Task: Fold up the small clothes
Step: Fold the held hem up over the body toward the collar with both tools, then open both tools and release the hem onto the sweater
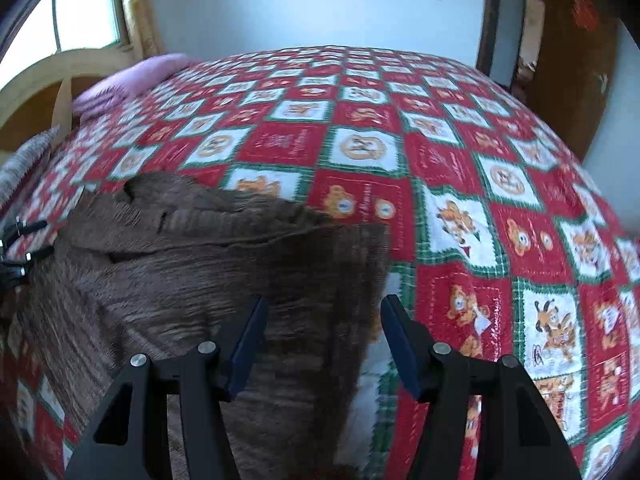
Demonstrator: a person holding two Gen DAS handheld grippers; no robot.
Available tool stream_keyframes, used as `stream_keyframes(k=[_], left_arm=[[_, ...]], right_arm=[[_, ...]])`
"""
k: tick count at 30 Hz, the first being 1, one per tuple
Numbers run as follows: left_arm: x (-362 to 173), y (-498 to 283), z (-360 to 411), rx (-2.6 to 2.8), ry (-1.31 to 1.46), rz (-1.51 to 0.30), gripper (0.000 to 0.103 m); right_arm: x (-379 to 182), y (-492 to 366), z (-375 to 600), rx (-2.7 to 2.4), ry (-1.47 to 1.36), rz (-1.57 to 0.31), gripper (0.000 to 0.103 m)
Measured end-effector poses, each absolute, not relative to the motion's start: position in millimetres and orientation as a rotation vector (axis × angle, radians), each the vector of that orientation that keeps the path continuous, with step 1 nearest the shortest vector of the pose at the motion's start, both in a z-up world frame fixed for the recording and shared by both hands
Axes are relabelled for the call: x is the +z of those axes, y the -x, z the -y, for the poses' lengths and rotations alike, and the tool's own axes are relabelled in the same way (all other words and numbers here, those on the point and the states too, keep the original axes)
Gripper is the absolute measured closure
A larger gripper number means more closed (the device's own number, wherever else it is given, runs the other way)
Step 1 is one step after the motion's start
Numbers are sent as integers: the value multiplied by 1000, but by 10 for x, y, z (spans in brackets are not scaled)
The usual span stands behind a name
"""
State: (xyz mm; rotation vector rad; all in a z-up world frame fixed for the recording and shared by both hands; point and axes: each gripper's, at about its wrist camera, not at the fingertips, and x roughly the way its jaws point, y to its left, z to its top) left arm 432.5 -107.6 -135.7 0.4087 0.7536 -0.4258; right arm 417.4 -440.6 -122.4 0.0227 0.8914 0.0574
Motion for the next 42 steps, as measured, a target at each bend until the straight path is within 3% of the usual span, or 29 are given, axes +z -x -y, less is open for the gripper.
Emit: stream_keyframes(k=[5,7,8,9,10,11,17,20,21,23,24,25,28,31,32,34,42], left_arm=[[-1300,-4367,1254,-495,-447,-691,36],[-1399,-4443,1378,-510,-486,-739,64],[-1439,-4465,1406,-513,-492,-761,94],[-1470,-4483,1426,-498,-498,-769,95],[-1451,-4455,1436,-490,-498,-740,95],[-1418,-4429,1428,-486,-492,-714,96],[-1265,-4618,1239,-413,-371,-710,95],[-1351,-4787,1272,-349,-345,-771,81],[-1353,-4809,1286,-313,-347,-785,61],[-1324,-4802,1255,-251,-337,-784,29],[-1288,-4764,1208,-234,-322,-764,26],[-1254,-4723,1148,-239,-300,-747,26],[-1197,-4566,959,-232,-247,-737,25],[-1213,-4429,776,-228,-150,-736,17],[-1241,-4410,745,-226,-128,-738,12],[-1341,-4376,728,-233,-96,-764,11],[-1541,-4381,717,-234,-68,-852,10]], right_arm=[[-1233,-4302,4503,115,-120,-871,43],[-1261,-4368,4431,169,-142,-886,43],[-1279,-4388,4391,183,-136,-895,44],[-1290,-4402,4301,182,-96,-896,62],[-1292,-4402,4248,179,-65,-897,91],[-1283,-4403,4171,182,-26,-898,95],[-956,-4356,4223,155,-56,-777,96],[-1095,-4544,4319,85,-74,-832,95],[-1210,-4633,4324,73,-81,-881,93],[-1319,-4694,4314,5,-51,-935,71],[-1338,-4680,4291,-35,-21,-939,46],[-1317,-4625,4257,-70,12,-930,43],[-1165,-4442,4115,-28,37,-897,43],[-996,-4251,3699,112,72,-886,44],[-981,-4212,3565,172,69,-893,47],[-1011,-4190,3240,284,89,-925,66],[-1207,-4732,2989,171,263,-912,66]])
